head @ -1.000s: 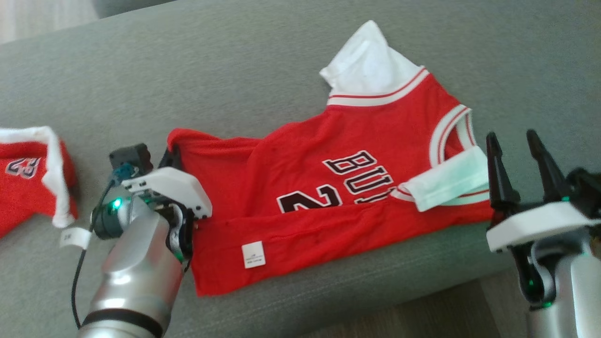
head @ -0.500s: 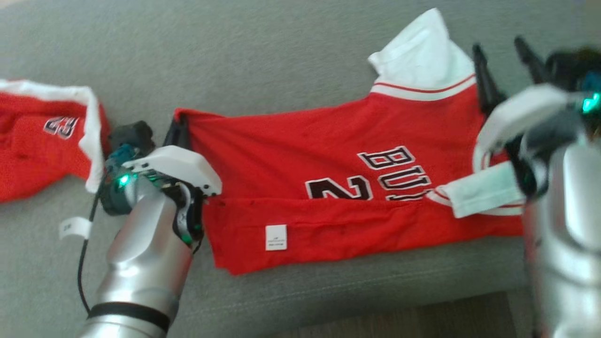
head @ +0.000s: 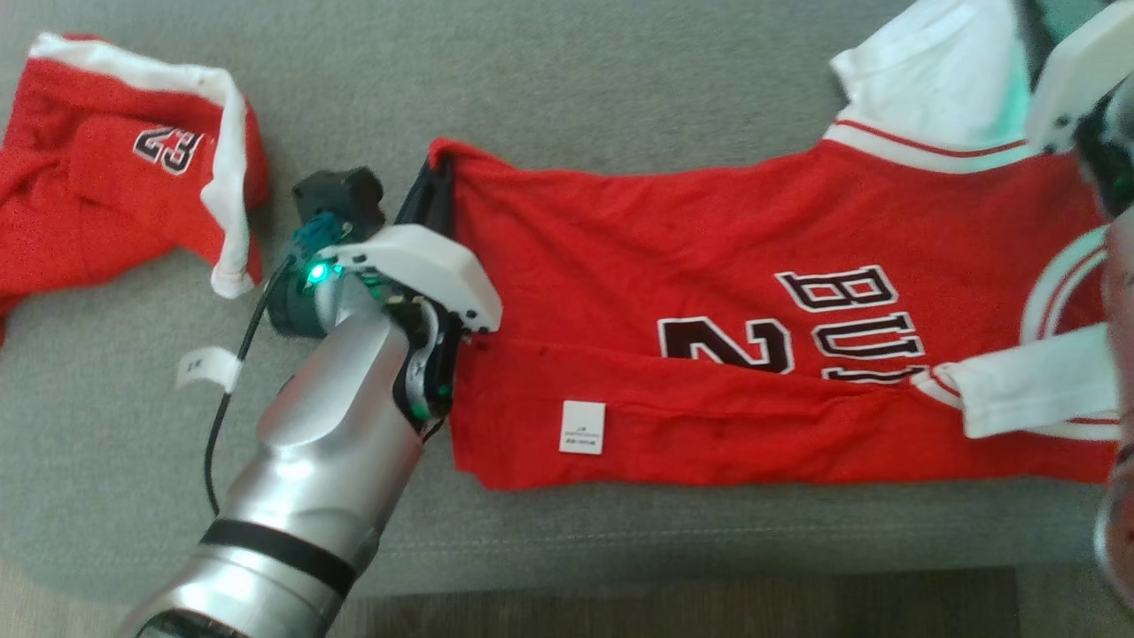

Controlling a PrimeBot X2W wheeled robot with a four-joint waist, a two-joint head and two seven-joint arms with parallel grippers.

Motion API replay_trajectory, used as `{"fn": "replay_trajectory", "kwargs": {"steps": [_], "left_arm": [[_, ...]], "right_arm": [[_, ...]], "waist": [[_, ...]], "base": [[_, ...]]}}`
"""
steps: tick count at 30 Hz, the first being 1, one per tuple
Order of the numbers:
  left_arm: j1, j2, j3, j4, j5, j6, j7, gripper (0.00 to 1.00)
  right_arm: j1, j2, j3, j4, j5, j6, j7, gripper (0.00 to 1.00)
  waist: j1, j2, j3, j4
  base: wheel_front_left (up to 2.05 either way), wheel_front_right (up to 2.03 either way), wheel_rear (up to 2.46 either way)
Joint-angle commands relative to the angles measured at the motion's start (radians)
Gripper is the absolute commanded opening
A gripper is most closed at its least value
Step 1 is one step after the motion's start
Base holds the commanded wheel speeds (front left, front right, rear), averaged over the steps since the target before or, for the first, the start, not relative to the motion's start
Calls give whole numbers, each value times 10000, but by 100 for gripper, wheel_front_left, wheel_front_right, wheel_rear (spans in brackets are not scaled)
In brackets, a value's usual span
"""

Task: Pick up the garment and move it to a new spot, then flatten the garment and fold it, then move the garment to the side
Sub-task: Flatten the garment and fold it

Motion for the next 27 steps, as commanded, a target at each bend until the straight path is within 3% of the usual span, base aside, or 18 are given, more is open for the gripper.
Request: {"fn": "replay_trajectory", "kwargs": {"steps": [1,9,18,19,20,27], "left_arm": [[-473,227,-12,-379,-198,145,-123,0],[-837,226,-592,-641,-666,419,-124,0],[-985,226,-836,-747,-844,538,-124,0],[-1003,226,-853,-753,-860,554,-124,0],[-1022,226,-863,-754,-874,569,-124,0],[-1158,226,-721,-633,-853,598,-124,0]], "right_arm": [[-698,-183,74,222,-137,-4,16,100],[-1866,-541,315,2094,-194,-4,-13,100],[-2485,-635,627,3188,-195,-4,-352,100],[-2549,-609,672,3313,-149,-4,-364,36],[-2609,-581,706,3418,-76,-4,-408,0],[-2884,-910,947,3544,-68,-4,-1563,0]], "waist": [[-1,0,328,303],[-1,0,741,614],[-1,0,901,779],[-1,0,917,791],[-1,0,928,799],[-1,0,891,715]], "base": [[0,0,0],[0,0,0],[0,0,0],[0,0,0],[0,0,0],[0,0,0]]}}
